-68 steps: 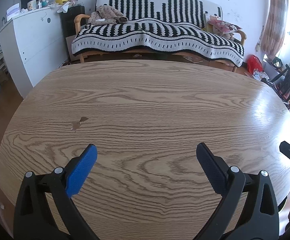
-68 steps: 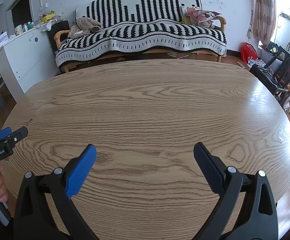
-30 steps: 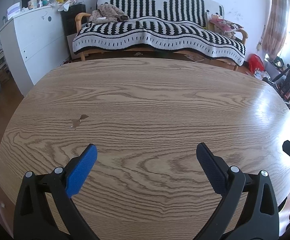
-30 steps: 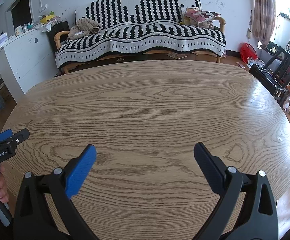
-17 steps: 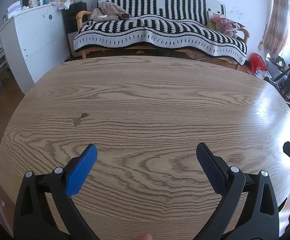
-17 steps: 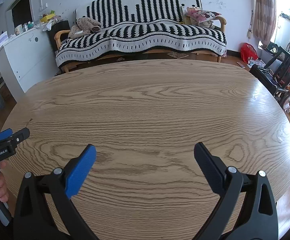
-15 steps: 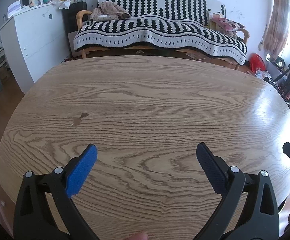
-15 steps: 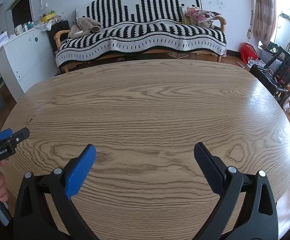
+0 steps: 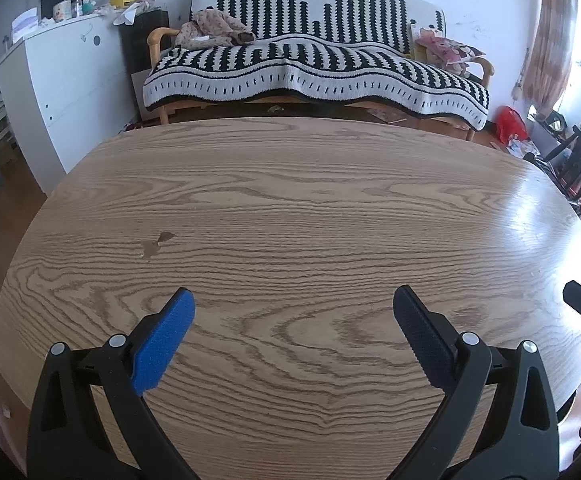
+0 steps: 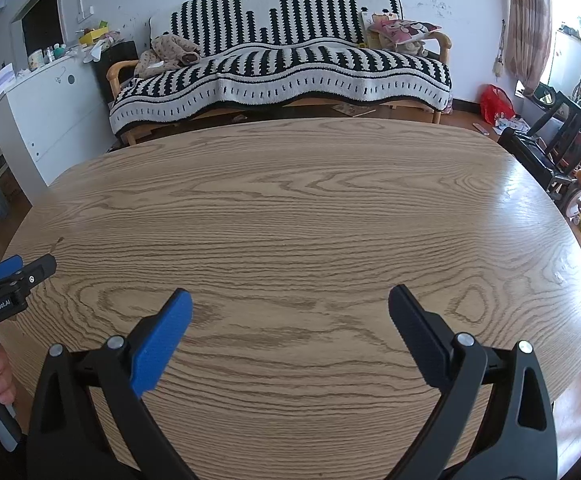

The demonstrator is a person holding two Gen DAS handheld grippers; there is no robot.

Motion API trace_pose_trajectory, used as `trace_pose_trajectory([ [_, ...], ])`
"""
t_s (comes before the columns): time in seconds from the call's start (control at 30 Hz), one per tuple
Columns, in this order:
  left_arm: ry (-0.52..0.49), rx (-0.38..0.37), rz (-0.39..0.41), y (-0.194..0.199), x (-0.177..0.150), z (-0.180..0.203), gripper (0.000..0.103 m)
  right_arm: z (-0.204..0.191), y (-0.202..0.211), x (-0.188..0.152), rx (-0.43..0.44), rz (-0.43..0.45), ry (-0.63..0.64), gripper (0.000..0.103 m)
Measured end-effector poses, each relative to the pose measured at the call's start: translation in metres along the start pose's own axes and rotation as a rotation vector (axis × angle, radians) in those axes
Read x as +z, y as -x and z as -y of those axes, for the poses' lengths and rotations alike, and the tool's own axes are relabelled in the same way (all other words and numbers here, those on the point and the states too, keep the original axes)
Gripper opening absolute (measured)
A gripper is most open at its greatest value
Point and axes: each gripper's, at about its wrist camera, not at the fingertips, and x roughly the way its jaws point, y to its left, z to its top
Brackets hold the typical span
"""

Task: Collect trash

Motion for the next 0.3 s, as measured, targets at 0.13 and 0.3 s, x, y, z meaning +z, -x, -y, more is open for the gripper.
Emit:
trace_pose_trajectory([
  [0.13, 0.007, -0.004, -0.021, -0.0024, 0.0005, 0.0005, 0.096, 0.0011, -0.0022, 0.0014, -0.007, 0.001, -0.011, 0.095],
  [0.3, 0.013, -0.008, -0.028, -0.0031, 0.0013, -0.0006, 0.096, 0.0031, -0.0041, 0.0028, -0.019, 0.001, -0.022, 0.096],
])
